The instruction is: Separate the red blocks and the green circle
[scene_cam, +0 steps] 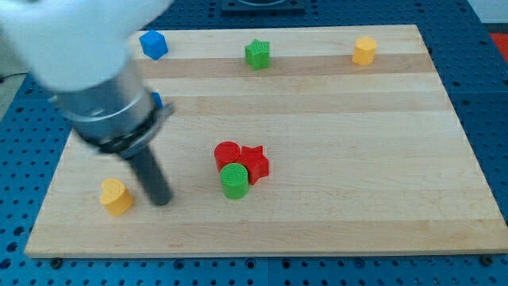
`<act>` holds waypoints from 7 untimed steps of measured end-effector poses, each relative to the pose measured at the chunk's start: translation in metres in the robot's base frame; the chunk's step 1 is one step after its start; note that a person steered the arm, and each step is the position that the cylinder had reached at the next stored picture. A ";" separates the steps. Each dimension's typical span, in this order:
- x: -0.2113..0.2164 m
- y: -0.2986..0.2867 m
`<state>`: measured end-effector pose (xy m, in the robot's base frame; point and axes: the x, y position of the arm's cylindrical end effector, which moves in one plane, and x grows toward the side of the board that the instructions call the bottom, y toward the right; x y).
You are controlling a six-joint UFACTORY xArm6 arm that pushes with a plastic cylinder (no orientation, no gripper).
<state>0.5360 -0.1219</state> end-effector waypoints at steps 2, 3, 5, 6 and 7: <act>-0.050 0.021; -0.084 0.065; -0.027 0.081; -0.007 0.078; 0.002 0.080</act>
<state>0.5384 -0.0420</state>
